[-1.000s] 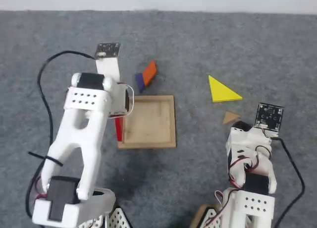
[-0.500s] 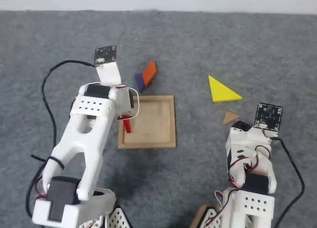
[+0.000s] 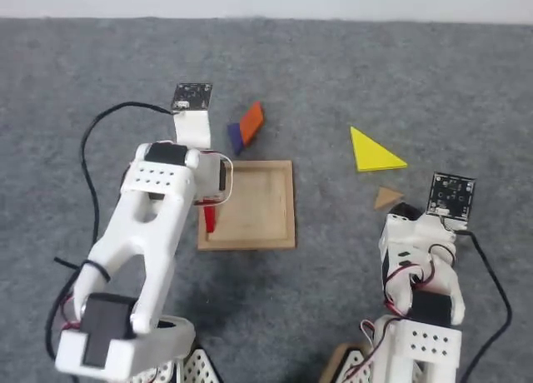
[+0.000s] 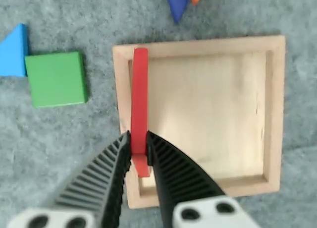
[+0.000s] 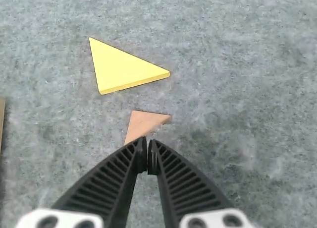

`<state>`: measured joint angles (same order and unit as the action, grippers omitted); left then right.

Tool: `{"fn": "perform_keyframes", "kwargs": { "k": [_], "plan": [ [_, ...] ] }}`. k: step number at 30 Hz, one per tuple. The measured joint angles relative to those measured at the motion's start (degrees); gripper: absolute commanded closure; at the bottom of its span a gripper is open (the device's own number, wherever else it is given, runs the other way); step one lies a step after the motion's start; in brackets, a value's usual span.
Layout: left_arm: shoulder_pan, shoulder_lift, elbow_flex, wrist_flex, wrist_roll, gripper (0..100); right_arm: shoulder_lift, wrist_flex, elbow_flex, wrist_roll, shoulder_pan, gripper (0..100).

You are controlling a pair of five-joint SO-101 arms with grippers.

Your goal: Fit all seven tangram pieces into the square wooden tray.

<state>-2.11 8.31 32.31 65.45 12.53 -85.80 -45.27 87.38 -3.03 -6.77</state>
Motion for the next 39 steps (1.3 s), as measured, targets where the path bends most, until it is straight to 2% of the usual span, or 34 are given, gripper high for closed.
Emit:
{"fn": "perform_keyframes", "kwargs": {
  "k": [9,24,39],
  "plan": [
    [0.1,-12.2,-11.9,4.6,2.0,99,0.0,0.0,0.0,0.0,0.0,97.1],
    [0.1,-9.5,-10.4,8.3,3.5,99,0.0,0.0,0.0,0.0,0.0,97.1],
    [-1.1,-12.5,-12.0,8.3,3.5,99,0.0,0.0,0.0,0.0,0.0,97.1]
  ]
}}
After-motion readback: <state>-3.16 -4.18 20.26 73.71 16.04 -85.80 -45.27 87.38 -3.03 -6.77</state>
